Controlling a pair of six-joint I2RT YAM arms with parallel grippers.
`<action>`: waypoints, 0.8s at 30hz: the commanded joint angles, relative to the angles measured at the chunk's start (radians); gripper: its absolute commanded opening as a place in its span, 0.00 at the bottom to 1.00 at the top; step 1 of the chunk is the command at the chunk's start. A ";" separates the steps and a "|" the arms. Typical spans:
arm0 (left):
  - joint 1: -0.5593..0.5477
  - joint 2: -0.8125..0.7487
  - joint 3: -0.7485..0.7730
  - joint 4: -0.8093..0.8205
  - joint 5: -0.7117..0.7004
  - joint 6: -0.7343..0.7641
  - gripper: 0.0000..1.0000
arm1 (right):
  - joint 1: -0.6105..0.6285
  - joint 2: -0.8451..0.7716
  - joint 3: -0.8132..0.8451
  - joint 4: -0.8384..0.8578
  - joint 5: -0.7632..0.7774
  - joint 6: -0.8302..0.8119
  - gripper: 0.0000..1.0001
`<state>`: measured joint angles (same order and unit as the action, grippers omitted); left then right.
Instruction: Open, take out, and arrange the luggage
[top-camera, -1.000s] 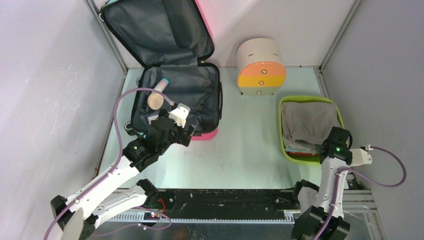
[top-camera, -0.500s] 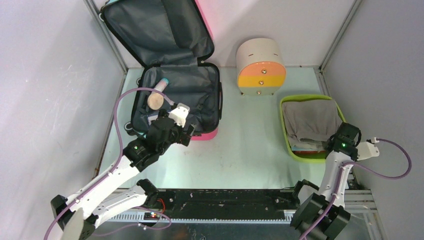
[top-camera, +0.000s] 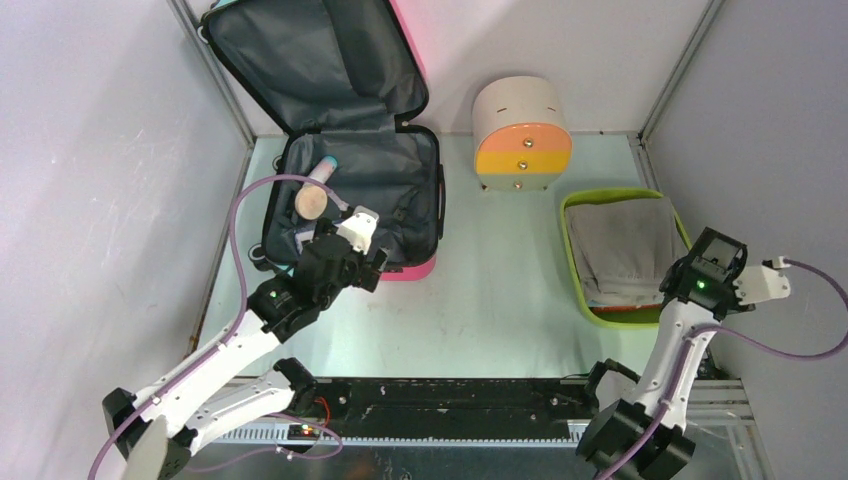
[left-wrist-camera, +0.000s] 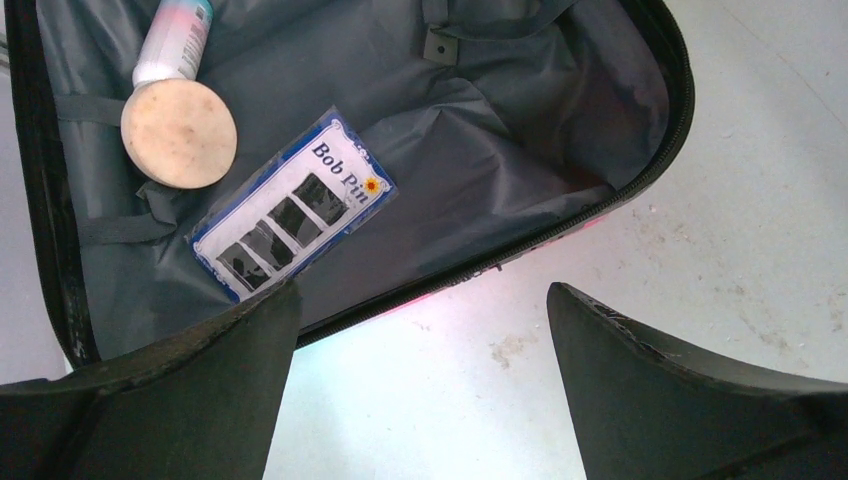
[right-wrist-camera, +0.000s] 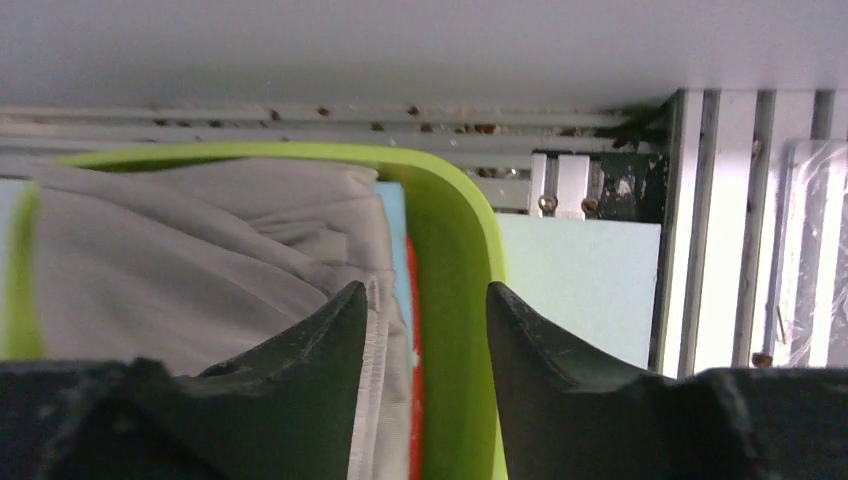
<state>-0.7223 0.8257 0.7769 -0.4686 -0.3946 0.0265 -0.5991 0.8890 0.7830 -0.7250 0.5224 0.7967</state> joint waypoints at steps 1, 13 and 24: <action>-0.006 0.002 0.021 0.000 -0.039 0.007 1.00 | -0.005 -0.057 0.099 -0.080 0.060 0.039 0.52; -0.008 -0.037 0.014 0.007 -0.048 0.013 1.00 | 0.529 -0.046 0.150 0.122 -0.204 -0.308 0.41; -0.009 -0.062 0.011 0.008 -0.067 0.020 1.00 | 0.929 0.312 0.149 0.298 -0.209 -0.376 0.37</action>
<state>-0.7273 0.7811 0.7769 -0.4812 -0.4427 0.0273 0.2760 1.1152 0.9043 -0.5301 0.3130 0.4767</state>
